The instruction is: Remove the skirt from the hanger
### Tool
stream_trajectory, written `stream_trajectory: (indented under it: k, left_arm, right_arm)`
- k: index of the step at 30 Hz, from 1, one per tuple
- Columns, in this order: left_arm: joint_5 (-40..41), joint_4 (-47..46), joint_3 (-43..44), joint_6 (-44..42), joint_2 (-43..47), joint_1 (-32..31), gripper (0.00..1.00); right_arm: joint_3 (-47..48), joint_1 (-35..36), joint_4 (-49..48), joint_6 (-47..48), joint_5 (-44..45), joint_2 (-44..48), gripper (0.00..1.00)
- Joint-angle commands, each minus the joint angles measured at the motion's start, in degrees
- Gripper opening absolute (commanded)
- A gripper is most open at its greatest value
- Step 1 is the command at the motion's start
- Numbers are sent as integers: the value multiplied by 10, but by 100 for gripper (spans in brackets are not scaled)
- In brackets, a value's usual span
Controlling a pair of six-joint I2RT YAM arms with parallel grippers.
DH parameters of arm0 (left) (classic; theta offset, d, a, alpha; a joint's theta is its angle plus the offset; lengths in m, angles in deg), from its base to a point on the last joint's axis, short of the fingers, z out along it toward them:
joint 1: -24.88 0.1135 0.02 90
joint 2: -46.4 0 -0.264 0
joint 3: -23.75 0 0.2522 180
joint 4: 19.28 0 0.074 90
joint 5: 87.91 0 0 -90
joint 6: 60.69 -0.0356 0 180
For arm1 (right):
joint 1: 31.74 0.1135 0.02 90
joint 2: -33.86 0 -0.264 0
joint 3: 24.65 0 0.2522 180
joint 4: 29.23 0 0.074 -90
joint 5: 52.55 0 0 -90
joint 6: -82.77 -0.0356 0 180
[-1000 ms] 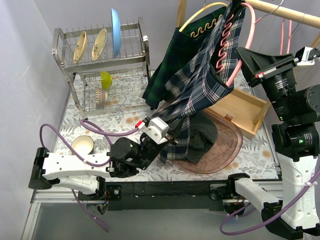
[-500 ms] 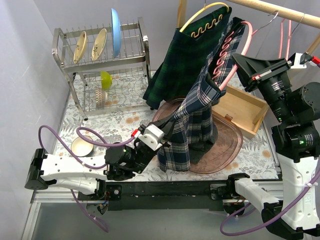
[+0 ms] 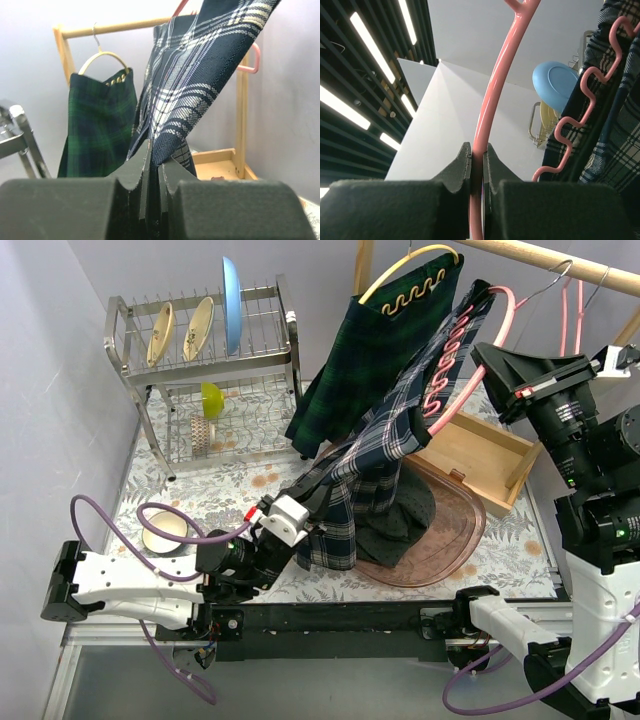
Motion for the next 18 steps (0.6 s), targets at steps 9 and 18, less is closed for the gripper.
stream_trajectory:
  k: [9, 18]
  left_arm:
    - [162, 11, -16, -22, 66, 20, 0]
    - [132, 84, 38, 37, 66, 40, 0]
  right_arm:
    - [76, -25, -273, 8, 205, 19, 1]
    - [106, -6, -261, 28, 210, 23, 1]
